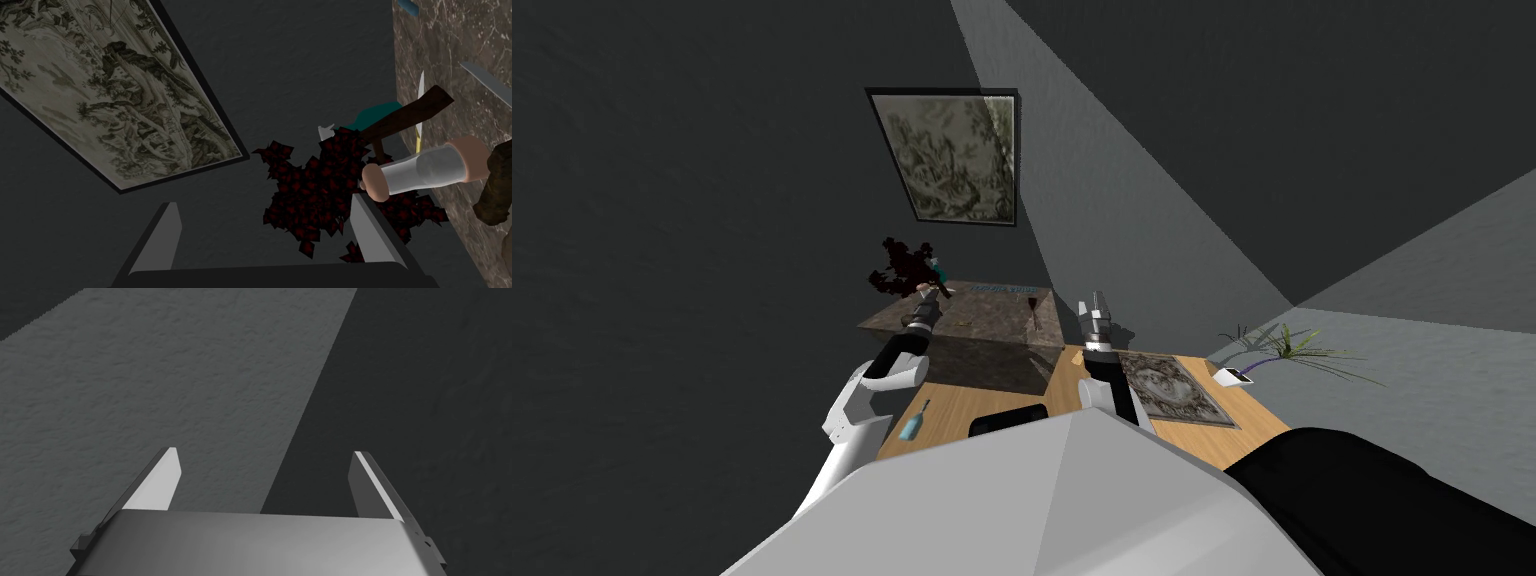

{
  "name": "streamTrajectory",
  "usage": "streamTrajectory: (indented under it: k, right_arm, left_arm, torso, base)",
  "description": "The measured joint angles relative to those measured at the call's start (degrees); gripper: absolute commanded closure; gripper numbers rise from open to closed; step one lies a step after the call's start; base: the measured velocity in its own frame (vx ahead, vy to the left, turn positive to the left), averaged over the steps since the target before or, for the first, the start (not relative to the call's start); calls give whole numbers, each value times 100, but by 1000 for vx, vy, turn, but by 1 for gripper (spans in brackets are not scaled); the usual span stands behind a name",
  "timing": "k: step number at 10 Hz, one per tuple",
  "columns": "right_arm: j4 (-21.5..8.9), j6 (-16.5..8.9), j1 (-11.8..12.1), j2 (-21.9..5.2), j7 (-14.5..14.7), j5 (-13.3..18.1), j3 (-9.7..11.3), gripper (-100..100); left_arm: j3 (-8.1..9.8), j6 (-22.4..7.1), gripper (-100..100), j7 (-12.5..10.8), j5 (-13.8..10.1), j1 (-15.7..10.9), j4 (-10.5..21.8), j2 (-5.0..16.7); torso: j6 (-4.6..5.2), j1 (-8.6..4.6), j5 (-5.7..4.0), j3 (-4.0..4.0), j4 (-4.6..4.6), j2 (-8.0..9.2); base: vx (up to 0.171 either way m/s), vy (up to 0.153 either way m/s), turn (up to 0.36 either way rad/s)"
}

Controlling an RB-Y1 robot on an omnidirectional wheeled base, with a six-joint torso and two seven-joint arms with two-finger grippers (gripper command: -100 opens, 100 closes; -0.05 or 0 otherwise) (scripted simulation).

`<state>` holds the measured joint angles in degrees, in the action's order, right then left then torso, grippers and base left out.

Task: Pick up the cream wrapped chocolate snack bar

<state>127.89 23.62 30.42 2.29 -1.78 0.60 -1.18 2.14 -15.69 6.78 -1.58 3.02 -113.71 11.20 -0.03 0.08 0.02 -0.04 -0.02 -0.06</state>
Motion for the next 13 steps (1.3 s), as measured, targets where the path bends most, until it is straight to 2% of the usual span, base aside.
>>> streamTrajectory:
  k: [1, 6, 13]
  right_arm:
    - [0, 0, 0, 0, 0, 0, 0, 0]
    - [0, 0, 0, 0, 0, 0, 0, 0]
    - [0, 0, 0, 0, 0, 0, 0, 0]
  left_arm:
    - [5, -144, -100, -9, -7, -10, -4, 16]
    - [34, -924, -100, -71, 55, -419, 246, 12]
    - [70, -1993, -100, -155, 119, -842, 510, -14]
  torso:
    - [-1, -2, 0, 1, 0, 2]
    - [-1, 1, 0, 0, 0, -1]
    - [-2, -2, 0, 0, 0, 0]
  base:
    - [10, 23, -120]
    - [7, 23, -50]
    - [11, 24, -63]
